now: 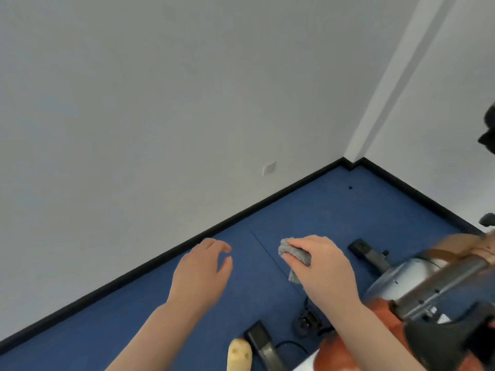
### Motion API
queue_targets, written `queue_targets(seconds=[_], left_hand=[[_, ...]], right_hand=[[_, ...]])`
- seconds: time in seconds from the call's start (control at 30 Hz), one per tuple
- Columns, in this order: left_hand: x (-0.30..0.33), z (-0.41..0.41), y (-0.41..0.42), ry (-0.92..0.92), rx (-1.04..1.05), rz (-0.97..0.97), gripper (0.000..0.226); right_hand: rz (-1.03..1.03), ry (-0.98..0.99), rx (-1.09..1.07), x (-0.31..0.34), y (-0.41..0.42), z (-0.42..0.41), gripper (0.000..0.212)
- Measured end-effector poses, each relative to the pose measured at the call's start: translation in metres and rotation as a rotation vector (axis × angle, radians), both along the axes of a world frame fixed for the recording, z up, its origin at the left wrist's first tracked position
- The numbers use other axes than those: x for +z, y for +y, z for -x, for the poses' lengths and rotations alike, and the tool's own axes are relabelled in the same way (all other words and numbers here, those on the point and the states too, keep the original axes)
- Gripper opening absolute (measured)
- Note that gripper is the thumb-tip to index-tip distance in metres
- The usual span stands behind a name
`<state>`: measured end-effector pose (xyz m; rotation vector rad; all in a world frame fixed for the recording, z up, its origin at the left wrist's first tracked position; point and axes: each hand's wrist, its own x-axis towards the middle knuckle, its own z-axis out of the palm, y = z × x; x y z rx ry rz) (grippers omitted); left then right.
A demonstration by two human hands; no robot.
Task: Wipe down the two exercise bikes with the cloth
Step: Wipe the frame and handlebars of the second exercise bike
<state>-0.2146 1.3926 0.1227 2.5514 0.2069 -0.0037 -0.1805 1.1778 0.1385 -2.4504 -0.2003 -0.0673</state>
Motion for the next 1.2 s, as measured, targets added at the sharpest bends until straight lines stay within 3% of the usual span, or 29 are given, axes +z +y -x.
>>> queue_targets(seconds=[0.43, 0.77, 1.03, 1.2], left_hand=[[0.007, -0.244, -0.016, -0.015, -0.399, 0.036, 0.025], [0.020, -0.448, -0.051, -0.065, -0.753, -0.002, 0.023], [0.027, -0.489, -0.152, -0.036, -1.106, 0.090, 0.020], [0.030, -0.509, -0.235, -0.069, -1.212, 0.126, 0.018]], right_hand=[[0.024, 0.018, -0.301, 0.013, -0.008, -0.172, 0.012], [0.012, -0.060, -0.762, 0.018, -0.025, -0.280, 0.015], [0.059, -0.078, -1.077, 0.043, -0.088, -0.287, 0.021], [0.082, -0.118, -1.210, 0.051, -0.145, -0.294, 0.022]])
